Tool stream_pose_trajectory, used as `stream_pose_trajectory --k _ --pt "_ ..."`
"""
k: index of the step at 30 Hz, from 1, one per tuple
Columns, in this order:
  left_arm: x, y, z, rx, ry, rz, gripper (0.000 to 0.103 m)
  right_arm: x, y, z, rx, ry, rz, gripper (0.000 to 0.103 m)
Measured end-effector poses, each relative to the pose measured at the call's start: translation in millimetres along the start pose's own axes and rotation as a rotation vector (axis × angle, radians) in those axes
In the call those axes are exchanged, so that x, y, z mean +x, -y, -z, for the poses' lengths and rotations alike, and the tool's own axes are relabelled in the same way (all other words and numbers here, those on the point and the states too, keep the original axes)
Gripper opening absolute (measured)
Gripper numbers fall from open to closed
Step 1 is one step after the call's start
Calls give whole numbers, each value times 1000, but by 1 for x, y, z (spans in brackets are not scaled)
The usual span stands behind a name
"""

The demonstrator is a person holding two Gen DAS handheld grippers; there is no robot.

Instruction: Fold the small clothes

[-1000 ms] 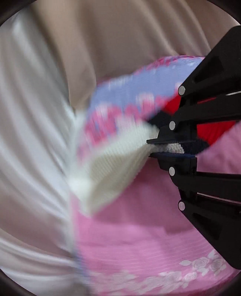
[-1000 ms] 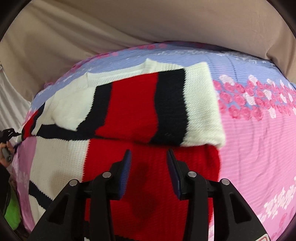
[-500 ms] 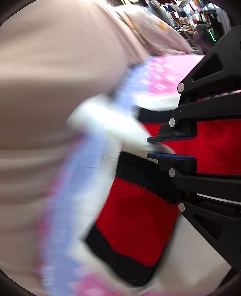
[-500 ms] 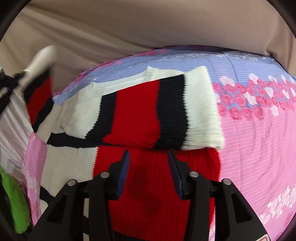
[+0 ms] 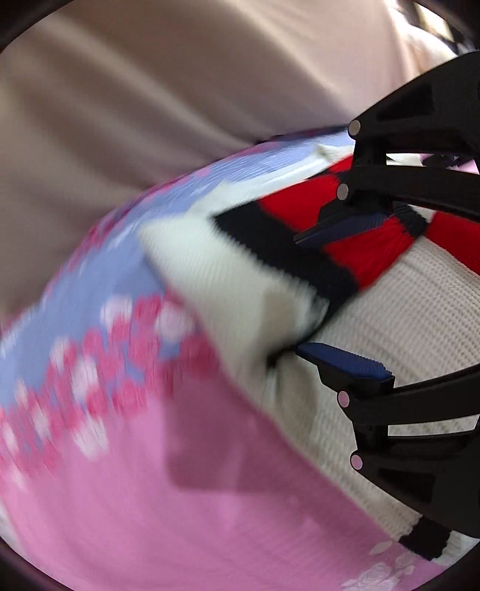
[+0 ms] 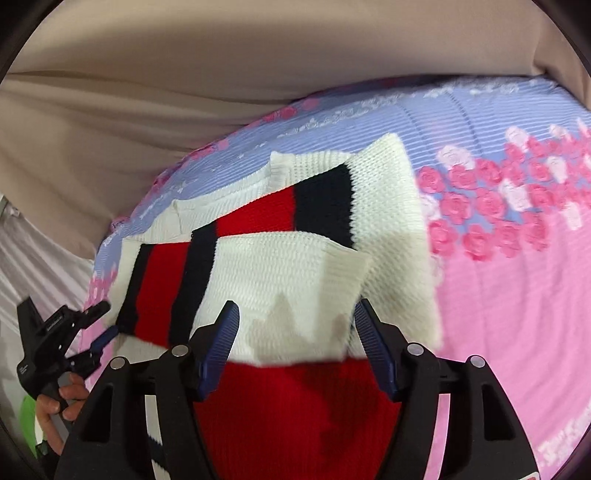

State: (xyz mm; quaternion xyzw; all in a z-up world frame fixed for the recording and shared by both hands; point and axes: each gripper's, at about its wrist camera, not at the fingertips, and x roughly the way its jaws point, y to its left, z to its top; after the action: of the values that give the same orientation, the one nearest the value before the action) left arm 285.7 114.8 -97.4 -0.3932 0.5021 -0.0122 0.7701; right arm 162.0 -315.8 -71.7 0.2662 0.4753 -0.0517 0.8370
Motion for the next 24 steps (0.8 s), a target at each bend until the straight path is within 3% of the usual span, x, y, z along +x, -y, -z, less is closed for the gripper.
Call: stream_pose_trajectory --k 2,3,4,5,6,10,12,14,16,18,20,24 --pt "4 -12 -4 -88 -9 40 51 15 1 -1 16 -23 15 64" --pt "3 -20 -7 -111 -8 60 46 21 1 -1 29 -32 21 63" --pt "6 -21 -8 -118 -1 75 36 24 -1 -2 39 -34 11 51" --pt "6 -18 -12 -97 13 89 6 27 -4 -5 37 -36 -13 14" --pt "3 -12 -17 -70 29 90 8 29 -9 -8 31 -46 -33 10" --pt "-12 6 -34 -17 114 89 8 -21 -40 -42 -22 124 -135 9" --pt "-6 4 -26 -7 97 72 8 -56 -51 -59 -58 228 -156 9" --pt "11 1 -14 11 61 30 8 -68 -47 -66 -73 264 -131 8" --pt "25 -9 2 26 26 -17 8 -42 -23 -60 -77 208 -9 8" --pt "31 -16 9 18 35 -13 8 5 12 -44 -18 85 77 8" --pt "30 -13 11 60 48 -29 8 35 39 -28 65 2 77 8" --pt "29 -9 7 79 39 -35 8 30 38 -28 72 26 44 10"
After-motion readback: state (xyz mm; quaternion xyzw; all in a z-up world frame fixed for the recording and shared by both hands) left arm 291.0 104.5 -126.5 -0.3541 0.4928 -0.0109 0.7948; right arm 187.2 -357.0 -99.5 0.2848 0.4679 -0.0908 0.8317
